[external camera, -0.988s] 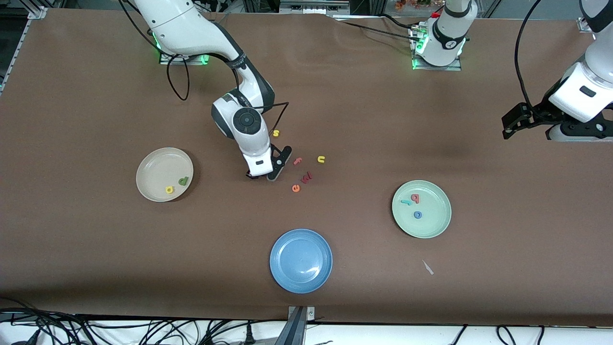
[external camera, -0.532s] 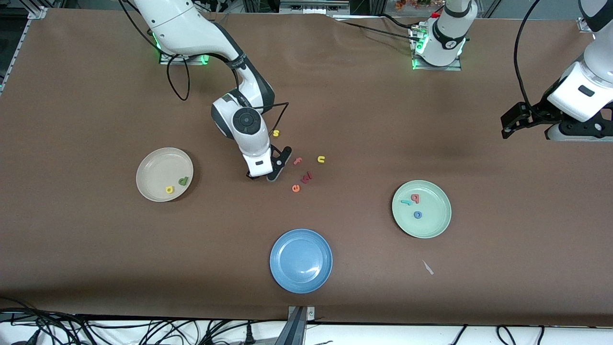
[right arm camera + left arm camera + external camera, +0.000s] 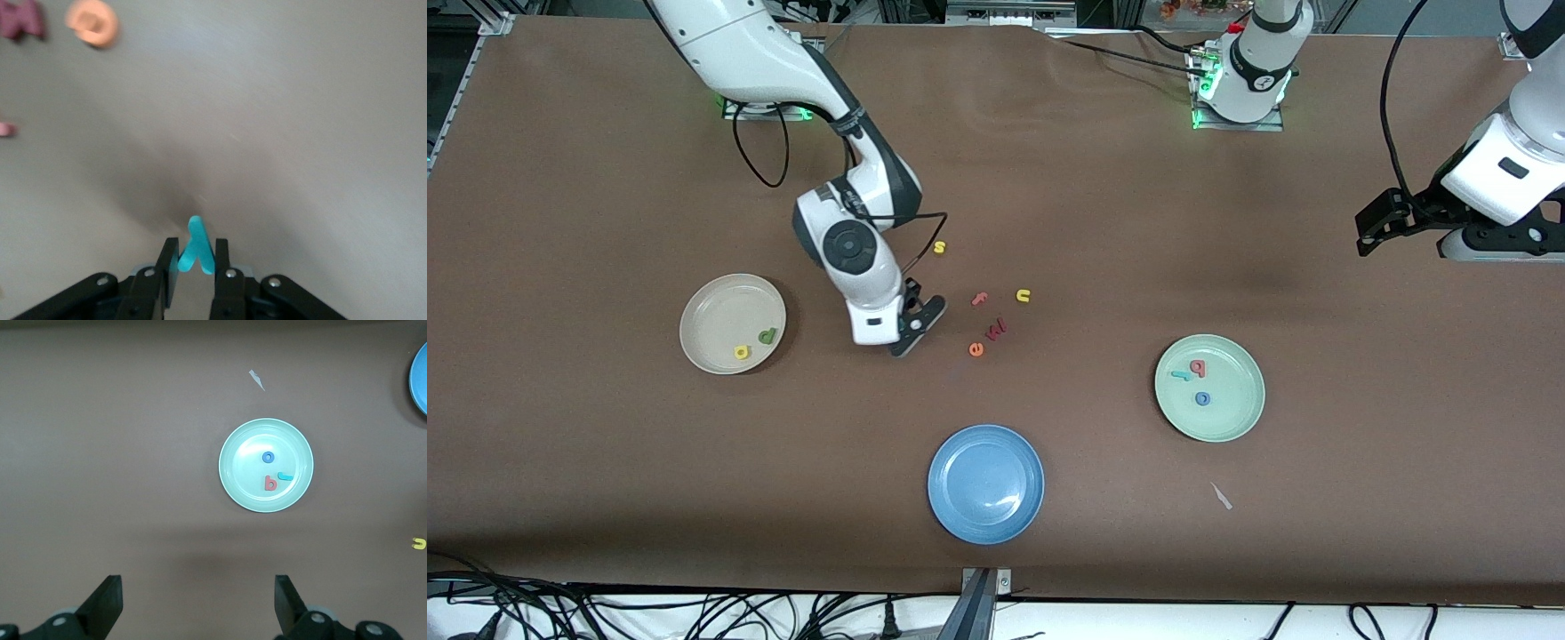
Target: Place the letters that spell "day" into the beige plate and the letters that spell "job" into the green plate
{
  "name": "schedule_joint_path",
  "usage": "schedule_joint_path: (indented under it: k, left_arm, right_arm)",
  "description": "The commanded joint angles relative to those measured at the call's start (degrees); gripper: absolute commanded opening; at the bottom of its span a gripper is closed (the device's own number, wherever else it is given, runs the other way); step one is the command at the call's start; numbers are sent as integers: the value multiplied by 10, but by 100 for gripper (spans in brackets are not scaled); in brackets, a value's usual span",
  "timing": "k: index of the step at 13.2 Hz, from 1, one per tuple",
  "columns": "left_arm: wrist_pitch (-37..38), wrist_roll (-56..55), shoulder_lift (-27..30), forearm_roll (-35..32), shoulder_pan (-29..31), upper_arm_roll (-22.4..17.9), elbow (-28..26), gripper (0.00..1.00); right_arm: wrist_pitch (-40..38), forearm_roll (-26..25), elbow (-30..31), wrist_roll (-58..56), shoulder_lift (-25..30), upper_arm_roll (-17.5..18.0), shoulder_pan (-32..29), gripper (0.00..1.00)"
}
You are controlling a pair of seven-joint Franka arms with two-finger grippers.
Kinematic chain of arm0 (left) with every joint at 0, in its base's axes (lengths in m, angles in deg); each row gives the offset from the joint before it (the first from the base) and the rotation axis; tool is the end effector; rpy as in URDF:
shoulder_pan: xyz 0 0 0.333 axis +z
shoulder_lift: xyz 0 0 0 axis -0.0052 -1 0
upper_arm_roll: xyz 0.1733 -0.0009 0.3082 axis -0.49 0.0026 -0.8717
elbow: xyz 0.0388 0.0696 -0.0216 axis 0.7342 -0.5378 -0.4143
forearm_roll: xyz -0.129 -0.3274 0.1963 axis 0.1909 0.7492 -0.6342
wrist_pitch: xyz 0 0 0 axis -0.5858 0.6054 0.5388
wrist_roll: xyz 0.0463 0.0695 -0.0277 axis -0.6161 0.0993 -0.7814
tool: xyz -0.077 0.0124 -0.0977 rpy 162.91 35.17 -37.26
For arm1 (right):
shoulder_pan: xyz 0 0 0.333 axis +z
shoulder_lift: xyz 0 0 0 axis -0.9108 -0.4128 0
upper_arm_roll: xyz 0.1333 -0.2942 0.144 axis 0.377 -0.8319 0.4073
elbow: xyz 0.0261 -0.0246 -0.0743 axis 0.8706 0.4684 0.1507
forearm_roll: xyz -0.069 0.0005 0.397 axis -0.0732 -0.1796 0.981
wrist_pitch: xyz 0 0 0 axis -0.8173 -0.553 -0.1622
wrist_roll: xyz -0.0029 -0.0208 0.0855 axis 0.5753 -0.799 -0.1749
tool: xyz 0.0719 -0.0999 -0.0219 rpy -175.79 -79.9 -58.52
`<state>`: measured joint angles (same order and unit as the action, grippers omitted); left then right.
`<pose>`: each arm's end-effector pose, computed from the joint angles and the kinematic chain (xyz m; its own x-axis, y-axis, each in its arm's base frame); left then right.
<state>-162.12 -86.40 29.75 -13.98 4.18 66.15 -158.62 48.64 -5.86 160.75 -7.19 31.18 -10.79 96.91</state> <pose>0.5744 -0.0417 0.6105 0.9981 -0.0146 0.0605 -0.0125 -0.9993 -0.0353 0.5900 0.3419 0.2160 0.6915 0.7211 -0.0431 0.7218 -0.6921 0.0022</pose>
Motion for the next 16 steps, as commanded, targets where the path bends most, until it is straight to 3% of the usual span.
schedule_joint_path:
  k: [1, 6, 10, 13, 14, 15, 16]
  left_arm:
    - [12, 3, -1, 16, 3, 2, 12, 100]
    - [12, 3, -1, 16, 3, 2, 12, 100]
    - [12, 3, -1, 16, 3, 3, 12, 100]
    - [13, 3, -1, 16, -2, 5, 13, 100]
    - [16, 3, 0, 16, -3, 5, 13, 100]
    - [19, 3, 0, 16, -4, 5, 13, 100]
    - [20, 3, 0, 16, -4, 6, 13, 100]
  right_arm:
    - [-15, 9, 42, 72, 45, -24, -3, 0]
    - [-14, 10, 101, 143, 89, -100, -3, 0]
    - [-29, 11, 102, 143, 89, -162, -3, 0]
    - [-34, 11, 102, 142, 89, -184, -7, 1]
    - [-34, 11, 101, 138, 85, -185, -15, 15]
    - [-34, 12, 100, 141, 84, -185, -19, 63]
    - [-36, 23, 98, 138, 85, -185, -19, 100]
